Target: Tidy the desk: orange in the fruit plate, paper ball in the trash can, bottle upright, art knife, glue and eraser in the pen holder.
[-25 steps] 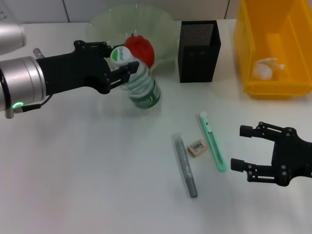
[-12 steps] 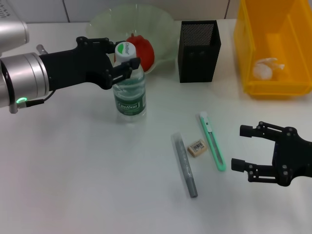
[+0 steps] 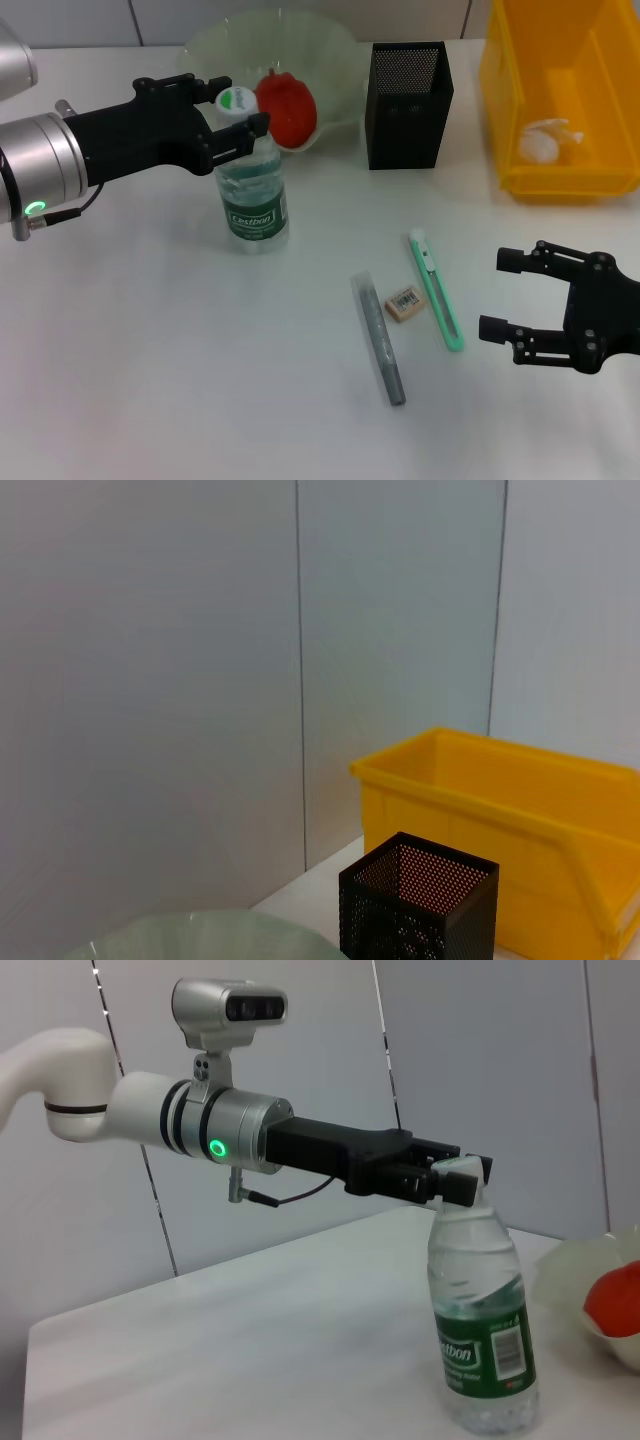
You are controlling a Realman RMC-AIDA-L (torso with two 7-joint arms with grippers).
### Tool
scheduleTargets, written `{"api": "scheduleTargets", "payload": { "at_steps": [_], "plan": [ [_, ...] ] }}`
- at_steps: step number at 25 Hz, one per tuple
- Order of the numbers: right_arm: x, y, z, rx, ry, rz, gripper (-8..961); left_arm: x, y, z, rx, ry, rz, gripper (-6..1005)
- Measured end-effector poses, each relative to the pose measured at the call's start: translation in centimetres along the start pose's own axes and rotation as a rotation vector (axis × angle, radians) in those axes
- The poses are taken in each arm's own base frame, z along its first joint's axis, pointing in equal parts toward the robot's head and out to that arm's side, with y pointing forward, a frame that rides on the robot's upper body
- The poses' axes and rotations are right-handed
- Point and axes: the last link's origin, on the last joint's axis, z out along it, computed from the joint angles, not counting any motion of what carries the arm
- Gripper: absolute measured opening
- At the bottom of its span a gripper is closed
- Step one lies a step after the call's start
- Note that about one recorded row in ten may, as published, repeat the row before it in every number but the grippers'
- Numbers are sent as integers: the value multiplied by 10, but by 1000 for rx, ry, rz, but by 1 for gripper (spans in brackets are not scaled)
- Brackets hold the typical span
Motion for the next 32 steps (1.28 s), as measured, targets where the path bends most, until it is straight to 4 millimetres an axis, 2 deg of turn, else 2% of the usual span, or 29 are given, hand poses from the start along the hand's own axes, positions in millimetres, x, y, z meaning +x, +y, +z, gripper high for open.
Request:
{"api": "scheduleTargets", "payload": {
  "at_steps": [7,9,12,16,17,19,23,25,30,32],
  "plan": [
    [-2,-1,-1,3,-3,12,836,4,1,-4,-1,10,29,644],
    [-4,-4,-4,19,-10,18,836,9,4,-12,4,29,69,705],
    [-11,-8,-13,51,-32,26,835,12,12,-34,18,103,128,795],
    [-29,-16,-24,79,-39,42,835,4,21,-46,-2,176,136,792],
    [-34,-18,-26,83,-24,46,835,-3,26,-51,-20,217,143,791],
    [-47,-21,-29,89,26,53,835,-33,45,-62,-91,321,150,789],
    [-78,-25,-31,123,212,52,835,-68,58,-59,-152,330,99,786],
    [-96,-27,-26,146,296,69,835,-85,64,-55,-171,325,93,786],
    [-142,-27,5,234,520,147,835,-99,71,-52,-174,325,86,786],
    [-154,-28,19,298,614,178,835,-101,72,-51,-173,316,79,786]
  ]
}}
